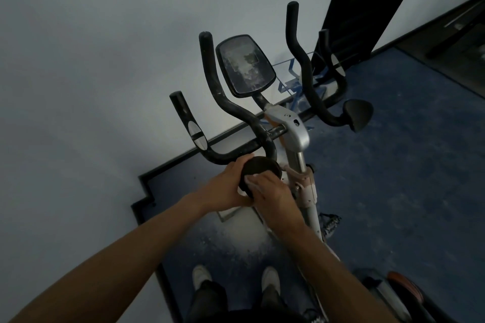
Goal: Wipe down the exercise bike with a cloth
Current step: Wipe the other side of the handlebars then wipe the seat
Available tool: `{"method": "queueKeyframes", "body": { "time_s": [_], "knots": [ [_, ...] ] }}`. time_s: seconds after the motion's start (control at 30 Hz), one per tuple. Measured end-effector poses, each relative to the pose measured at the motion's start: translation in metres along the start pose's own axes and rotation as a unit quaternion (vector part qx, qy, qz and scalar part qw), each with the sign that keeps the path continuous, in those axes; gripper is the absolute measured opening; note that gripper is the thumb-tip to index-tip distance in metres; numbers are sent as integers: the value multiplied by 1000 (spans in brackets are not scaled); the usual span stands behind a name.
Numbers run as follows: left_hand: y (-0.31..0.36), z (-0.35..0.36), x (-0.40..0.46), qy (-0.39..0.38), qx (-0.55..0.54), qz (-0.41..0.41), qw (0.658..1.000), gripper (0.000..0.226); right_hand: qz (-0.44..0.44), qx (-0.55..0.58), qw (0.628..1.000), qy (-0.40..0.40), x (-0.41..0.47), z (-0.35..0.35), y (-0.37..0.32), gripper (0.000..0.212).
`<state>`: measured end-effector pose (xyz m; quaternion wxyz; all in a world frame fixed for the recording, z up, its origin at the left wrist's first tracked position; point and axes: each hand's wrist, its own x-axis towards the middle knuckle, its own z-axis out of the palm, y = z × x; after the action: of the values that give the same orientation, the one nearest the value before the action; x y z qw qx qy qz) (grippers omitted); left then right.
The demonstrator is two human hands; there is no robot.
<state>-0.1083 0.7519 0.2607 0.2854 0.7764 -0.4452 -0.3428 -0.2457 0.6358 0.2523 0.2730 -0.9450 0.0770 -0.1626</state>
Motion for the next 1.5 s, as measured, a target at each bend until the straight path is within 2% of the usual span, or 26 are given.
{"method": "queueKeyframes", "body": {
  "time_s": [0.07,0.13,0.2,0.33,0.4,0.5,0.6,0.63,0.7,0.73,0.8,0.93,1.03,1.1,1.17,1.2,1.33,1.4,1.5],
  "knots": [
    [0,2,-3,10,-1,-5,1000,113,2,-31,999,41,-2,-16,6,25],
    [1,3,-4,17,0,-18,1000,117,73,-57,990,110,9,-30,11,22],
    [2,2,-3,18,-8,-23,1000,113,122,-81,980,134,32,-34,12,19],
    [3,2,-2,10,-14,-25,1000,92,114,-98,988,-22,54,-8,0,13],
    [1,3,-3,5,4,-35,999,80,109,-47,993,-29,57,16,-16,14],
    [-3,5,-5,-1,7,-39,999,68,126,-97,987,-10,37,24,-28,29],
    [-1,5,-5,-1,-4,-35,999,72,-41,-54,997,-46,7,6,-5,34],
    [0,5,-5,1,-10,-33,999,71,-50,-47,997,-40,-2,-2,6,35],
    [3,4,-4,6,-23,-32,999,75,-6,-7,999,45,-7,-13,20,26],
    [5,3,-4,11,-20,-34,999,81,28,-5,994,108,-7,-20,25,21],
    [5,3,-3,21,-14,-38,999,98,58,2,981,184,2,-27,34,16],
    [7,5,1,25,10,-41,999,114,60,-7,984,169,0,-27,36,22],
    [10,5,2,34,32,-39,998,122,63,43,983,167,-24,-17,42,13],
    [12,6,3,39,45,-38,997,123,81,68,977,186,-33,-16,49,18],
    [14,7,5,44,63,-39,996,122,125,72,963,227,-24,-19,53,8],
    [16,7,6,47,72,-41,995,121,146,75,958,236,-14,-21,54,11],
    [25,10,10,65,101,-56,991,117,92,61,978,178,11,-28,51,9],
    [26,11,12,71,116,-57,989,115,73,52,982,168,-3,-24,58,8],
    [25,14,13,92,138,-58,984,108,67,90,988,103,-44,-14,74,4]
  ]
}}
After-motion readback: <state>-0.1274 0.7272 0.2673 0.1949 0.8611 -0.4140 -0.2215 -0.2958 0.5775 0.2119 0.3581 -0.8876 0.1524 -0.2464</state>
